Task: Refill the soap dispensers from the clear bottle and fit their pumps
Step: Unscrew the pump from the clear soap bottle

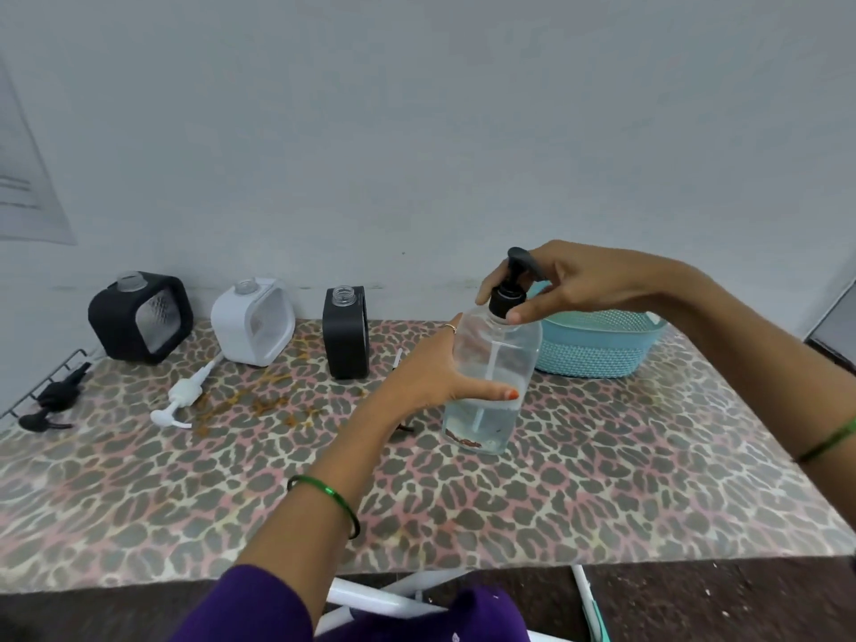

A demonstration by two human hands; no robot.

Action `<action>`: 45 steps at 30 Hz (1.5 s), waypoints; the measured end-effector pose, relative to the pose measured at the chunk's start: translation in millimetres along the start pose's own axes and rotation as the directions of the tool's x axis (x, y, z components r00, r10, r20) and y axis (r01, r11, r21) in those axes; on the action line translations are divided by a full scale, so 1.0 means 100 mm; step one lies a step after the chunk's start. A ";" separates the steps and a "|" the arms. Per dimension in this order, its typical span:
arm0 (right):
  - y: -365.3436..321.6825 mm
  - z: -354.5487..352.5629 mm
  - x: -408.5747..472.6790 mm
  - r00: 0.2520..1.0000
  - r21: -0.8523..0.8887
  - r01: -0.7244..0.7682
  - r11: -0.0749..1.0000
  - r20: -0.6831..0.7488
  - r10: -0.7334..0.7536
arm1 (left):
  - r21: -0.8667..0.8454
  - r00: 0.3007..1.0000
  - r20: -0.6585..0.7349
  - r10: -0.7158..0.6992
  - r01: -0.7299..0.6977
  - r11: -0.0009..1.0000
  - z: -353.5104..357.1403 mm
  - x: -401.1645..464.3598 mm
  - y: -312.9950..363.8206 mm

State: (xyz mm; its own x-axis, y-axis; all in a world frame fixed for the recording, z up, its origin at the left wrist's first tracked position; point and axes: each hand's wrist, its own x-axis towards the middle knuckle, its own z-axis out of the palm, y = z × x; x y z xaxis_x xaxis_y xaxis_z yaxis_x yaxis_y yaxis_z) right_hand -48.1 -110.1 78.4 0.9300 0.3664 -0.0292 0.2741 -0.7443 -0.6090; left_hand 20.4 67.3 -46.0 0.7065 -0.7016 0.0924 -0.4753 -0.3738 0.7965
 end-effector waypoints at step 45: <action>-0.47 -0.30 0.19 0.967 -0.525 -0.243 0.815 -0.062 0.248 | -0.208 0.884 -0.465 -0.040 -0.066 0.976 0.32 -0.07 0.40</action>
State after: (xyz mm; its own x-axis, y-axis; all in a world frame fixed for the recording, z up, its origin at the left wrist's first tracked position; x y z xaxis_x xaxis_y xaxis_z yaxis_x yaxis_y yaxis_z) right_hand -35.8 -85.1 129.7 0.9822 0.1350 -0.1305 0.1263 -0.9893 -0.0730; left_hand -20.9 37.8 -34.0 0.8875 -0.3235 0.3282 -0.4012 -0.1920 0.8956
